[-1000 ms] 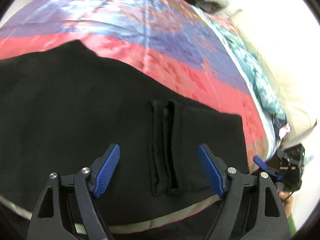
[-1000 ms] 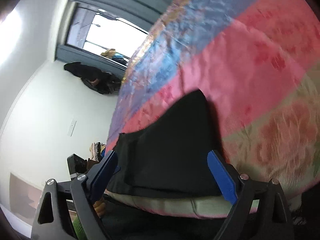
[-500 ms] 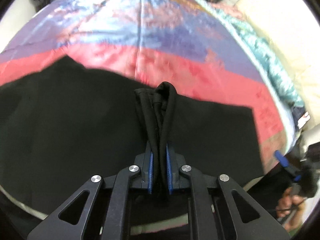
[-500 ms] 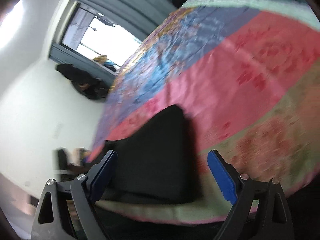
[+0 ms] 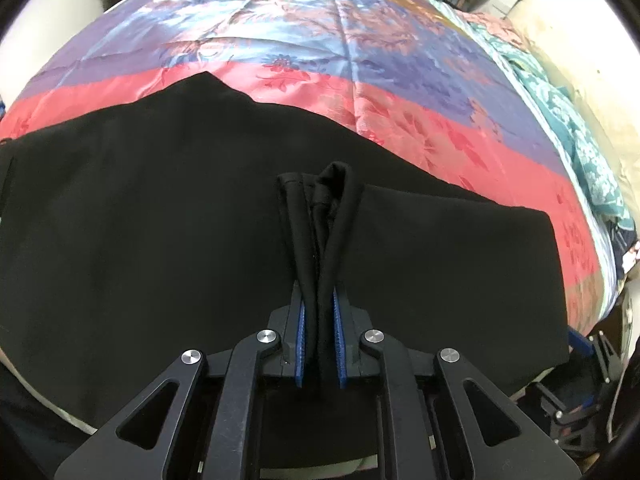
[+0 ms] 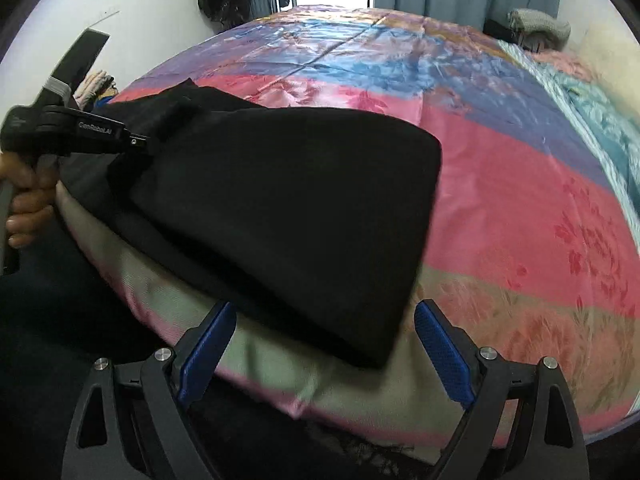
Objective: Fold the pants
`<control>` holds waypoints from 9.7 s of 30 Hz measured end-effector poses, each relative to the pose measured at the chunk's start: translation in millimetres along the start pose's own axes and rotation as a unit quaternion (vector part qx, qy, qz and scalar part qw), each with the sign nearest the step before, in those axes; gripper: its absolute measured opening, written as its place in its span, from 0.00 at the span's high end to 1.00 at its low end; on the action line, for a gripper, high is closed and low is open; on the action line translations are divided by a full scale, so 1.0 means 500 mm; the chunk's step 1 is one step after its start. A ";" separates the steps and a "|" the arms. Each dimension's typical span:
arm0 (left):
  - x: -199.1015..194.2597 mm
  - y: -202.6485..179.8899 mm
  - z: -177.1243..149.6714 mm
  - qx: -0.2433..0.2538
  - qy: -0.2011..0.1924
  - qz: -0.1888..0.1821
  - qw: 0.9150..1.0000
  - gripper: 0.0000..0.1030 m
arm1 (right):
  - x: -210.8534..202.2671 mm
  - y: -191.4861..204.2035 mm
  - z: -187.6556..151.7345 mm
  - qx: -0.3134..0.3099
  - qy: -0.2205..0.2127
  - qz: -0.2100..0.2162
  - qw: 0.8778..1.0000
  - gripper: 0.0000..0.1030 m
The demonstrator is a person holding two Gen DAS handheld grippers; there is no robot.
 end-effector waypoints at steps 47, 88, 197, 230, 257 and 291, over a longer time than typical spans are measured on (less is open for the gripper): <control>-0.099 0.018 -0.042 -0.012 -0.069 0.049 0.996 0.12 | -0.160 -0.005 0.067 0.133 -0.109 0.084 0.981 0.00; -0.218 0.652 -0.062 -0.233 -0.040 0.083 0.968 0.08 | -0.092 -0.013 0.079 0.146 -0.085 0.028 0.985 0.00; -0.088 0.100 -0.099 0.045 -0.061 0.173 0.982 0.50 | 0.184 0.290 0.204 0.193 0.184 0.291 0.919 0.48; -0.164 0.286 -0.150 -0.198 -0.133 0.139 0.961 0.33 | -0.131 0.152 0.324 0.224 0.076 0.385 0.892 0.82; -0.150 0.135 -0.108 -0.039 -0.120 0.148 0.981 0.33 | 0.004 -0.157 0.142 0.286 0.091 0.192 0.934 0.56; -0.067 -0.137 -0.089 0.163 -0.051 0.091 0.981 0.22 | 0.019 -0.053 0.284 0.097 0.037 0.077 0.992 0.52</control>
Point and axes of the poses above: each gripper's, at about its wrist camera, not at the fingertips, and x roughly the way its jaws point, y to its left, z to its top, the point moved 7 cm from there along x, roughly the way its jaws point, and after that the axes turned 15 degrees about x, right-handed, at the moved point
